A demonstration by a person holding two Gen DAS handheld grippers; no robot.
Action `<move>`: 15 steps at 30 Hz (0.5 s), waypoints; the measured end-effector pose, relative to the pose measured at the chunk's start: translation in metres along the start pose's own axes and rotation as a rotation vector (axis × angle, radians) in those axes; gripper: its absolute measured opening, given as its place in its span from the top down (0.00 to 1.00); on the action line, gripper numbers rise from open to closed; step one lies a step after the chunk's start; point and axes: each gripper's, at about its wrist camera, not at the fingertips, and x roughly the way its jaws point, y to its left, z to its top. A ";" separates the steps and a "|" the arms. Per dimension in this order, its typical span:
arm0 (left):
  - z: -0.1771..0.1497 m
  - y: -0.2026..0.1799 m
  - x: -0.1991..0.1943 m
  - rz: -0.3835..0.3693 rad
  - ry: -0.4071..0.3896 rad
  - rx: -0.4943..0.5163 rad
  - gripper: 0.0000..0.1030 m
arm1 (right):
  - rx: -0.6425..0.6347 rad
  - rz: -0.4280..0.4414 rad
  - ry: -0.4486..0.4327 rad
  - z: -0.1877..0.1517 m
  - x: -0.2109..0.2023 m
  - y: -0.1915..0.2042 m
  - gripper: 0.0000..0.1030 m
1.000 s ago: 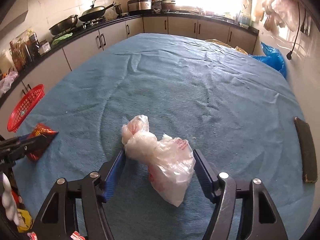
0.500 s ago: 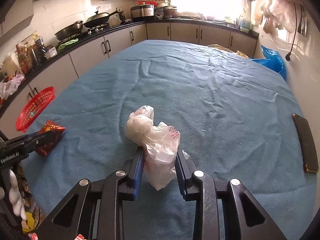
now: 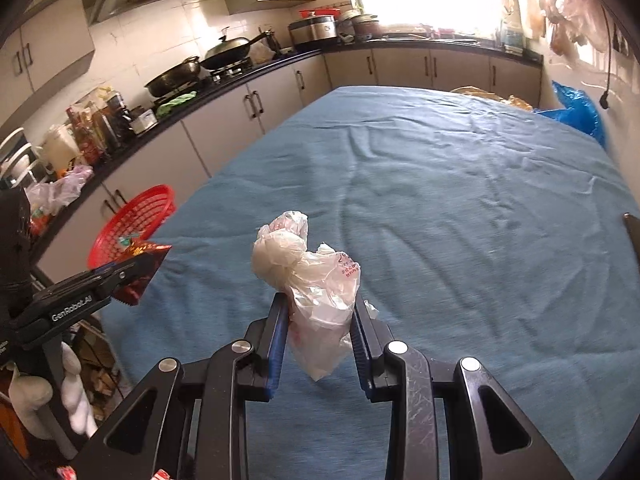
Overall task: Collect trash
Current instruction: 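Lift the red snack bag and white plastic bag and carry them toward the red basket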
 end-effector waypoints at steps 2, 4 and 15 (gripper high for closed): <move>0.000 0.003 -0.007 0.025 -0.021 0.009 0.69 | -0.010 0.009 0.003 -0.003 0.001 0.008 0.68; 0.000 0.007 -0.014 0.042 -0.038 0.011 0.69 | -0.019 0.015 0.004 -0.005 0.001 0.013 0.68; -0.002 0.026 -0.045 0.141 -0.120 0.004 0.69 | -0.047 0.024 -0.005 -0.012 -0.007 0.032 0.68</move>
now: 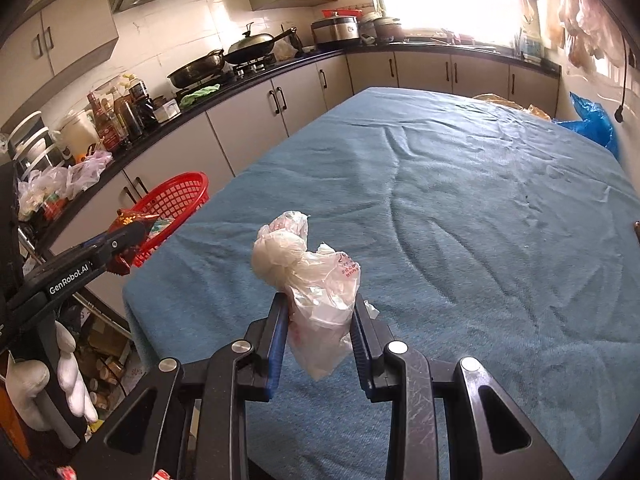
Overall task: Collect trash
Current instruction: 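Lift the red snack bag and white plastic bag and carry them toward the red basket, then lower the red snack bag and white plastic bag into the red basket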
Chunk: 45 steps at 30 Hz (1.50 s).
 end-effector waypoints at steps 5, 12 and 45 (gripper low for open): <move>0.000 0.007 -0.010 0.041 -0.032 0.006 0.68 | -0.014 0.006 0.001 0.003 0.000 0.010 0.68; 0.002 0.025 -0.022 0.074 -0.064 -0.011 0.68 | -0.056 0.037 0.017 0.012 0.008 0.033 0.68; 0.036 0.088 0.000 0.137 -0.066 0.029 0.68 | -0.169 0.113 0.072 0.043 0.069 0.103 0.68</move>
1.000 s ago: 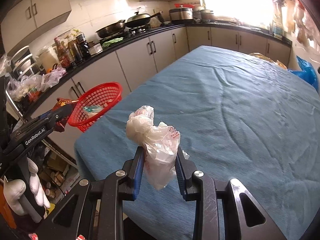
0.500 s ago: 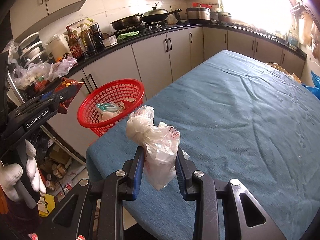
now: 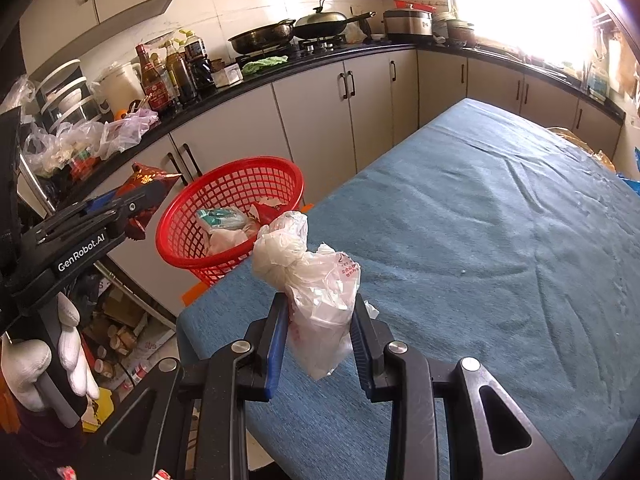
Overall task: Collect trash
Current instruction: 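Lower the red snack bag and white plastic bag into the red basket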
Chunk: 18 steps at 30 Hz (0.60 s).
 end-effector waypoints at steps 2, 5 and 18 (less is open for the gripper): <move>0.000 0.000 0.003 -0.001 0.004 0.000 0.68 | 0.000 0.002 0.005 0.000 0.002 0.000 0.68; -0.001 -0.001 0.006 -0.001 0.008 -0.001 0.68 | 0.002 0.002 0.009 0.001 0.005 -0.001 0.68; 0.006 0.010 0.011 0.008 0.001 -0.031 0.68 | 0.015 0.008 0.027 0.003 0.015 -0.006 0.68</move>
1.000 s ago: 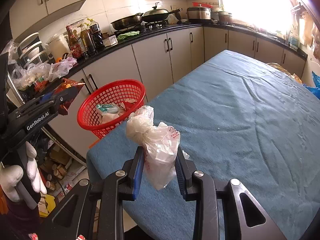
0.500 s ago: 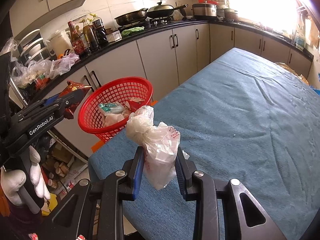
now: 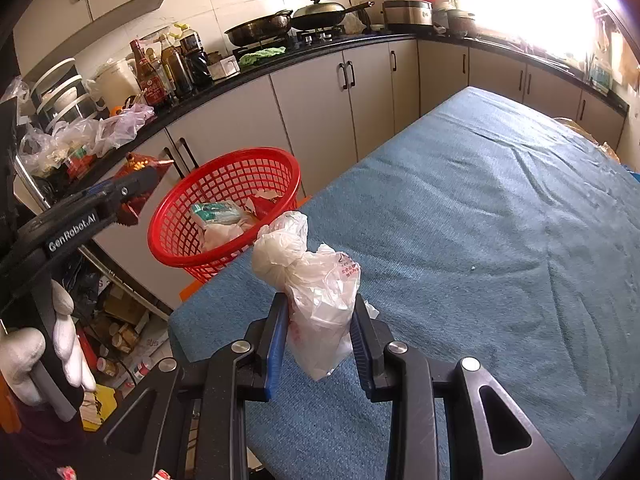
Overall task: Collect trash
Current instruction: 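Lower the red snack bag and white plastic bag into the red basket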
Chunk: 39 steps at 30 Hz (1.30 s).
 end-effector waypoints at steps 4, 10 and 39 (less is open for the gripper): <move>0.005 0.007 0.000 0.006 -0.009 -0.015 0.68 | 0.002 0.002 0.001 0.002 0.001 -0.002 0.68; 0.011 0.017 0.002 0.016 -0.016 -0.036 0.68 | -0.003 0.005 -0.002 0.005 0.003 0.000 0.68; 0.012 0.045 0.016 0.024 0.006 -0.083 0.68 | -0.008 0.050 0.019 0.015 0.023 0.020 0.68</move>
